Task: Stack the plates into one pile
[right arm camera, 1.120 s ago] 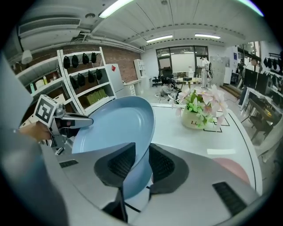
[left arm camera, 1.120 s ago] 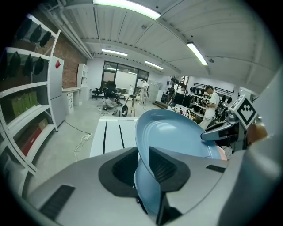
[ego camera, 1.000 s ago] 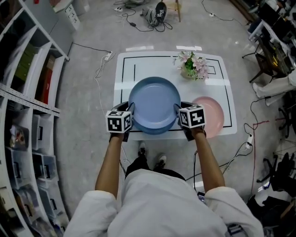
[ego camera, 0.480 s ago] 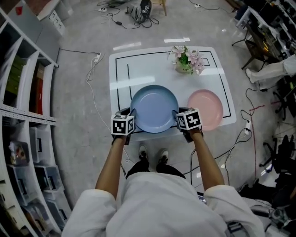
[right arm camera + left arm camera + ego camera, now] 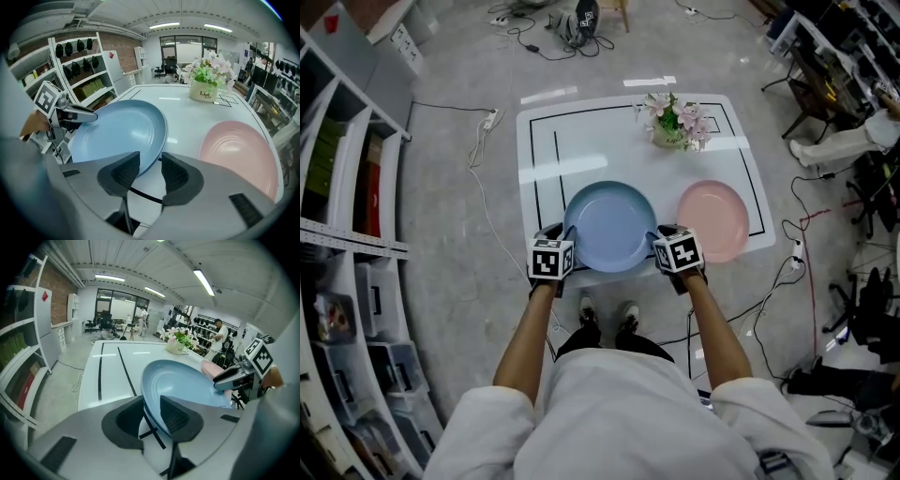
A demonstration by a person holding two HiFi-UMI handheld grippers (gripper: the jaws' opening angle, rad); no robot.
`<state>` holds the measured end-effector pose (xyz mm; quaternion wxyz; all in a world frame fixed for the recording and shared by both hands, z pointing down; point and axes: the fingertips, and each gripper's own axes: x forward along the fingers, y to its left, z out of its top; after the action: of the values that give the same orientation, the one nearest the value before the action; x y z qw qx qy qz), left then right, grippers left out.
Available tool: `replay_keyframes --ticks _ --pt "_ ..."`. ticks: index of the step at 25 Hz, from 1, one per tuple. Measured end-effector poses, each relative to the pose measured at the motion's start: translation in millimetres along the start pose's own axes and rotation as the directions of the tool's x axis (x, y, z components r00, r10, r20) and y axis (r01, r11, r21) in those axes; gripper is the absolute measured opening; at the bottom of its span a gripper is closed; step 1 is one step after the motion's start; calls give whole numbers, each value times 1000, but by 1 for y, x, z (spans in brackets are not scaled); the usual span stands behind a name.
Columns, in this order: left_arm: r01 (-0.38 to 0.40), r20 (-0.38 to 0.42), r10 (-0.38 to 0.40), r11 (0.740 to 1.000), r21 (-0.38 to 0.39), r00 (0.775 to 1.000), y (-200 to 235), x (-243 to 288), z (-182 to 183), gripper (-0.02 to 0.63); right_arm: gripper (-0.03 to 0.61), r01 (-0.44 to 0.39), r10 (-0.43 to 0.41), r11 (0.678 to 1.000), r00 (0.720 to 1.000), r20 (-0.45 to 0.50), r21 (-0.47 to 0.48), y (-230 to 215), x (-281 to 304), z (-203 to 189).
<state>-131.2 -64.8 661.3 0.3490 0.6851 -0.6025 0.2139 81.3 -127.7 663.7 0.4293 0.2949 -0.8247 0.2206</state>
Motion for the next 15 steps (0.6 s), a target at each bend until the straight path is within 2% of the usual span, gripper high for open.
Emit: replay_keyframes --ticks 5,9,15 --pt "1 25 -2 1000 23 1000 1 -6 6 177 190 17 -18 999 999 41 31 -5 -8 5" --pt "44 39 -45 999 5 998 3 -4 10 192 190 37 -40 998 998 50 52 -6 -11 8" --pt "77 26 -77 997 7 997 7 7 7 239 207 47 -57 983 997 51 178 -13 -10 5"
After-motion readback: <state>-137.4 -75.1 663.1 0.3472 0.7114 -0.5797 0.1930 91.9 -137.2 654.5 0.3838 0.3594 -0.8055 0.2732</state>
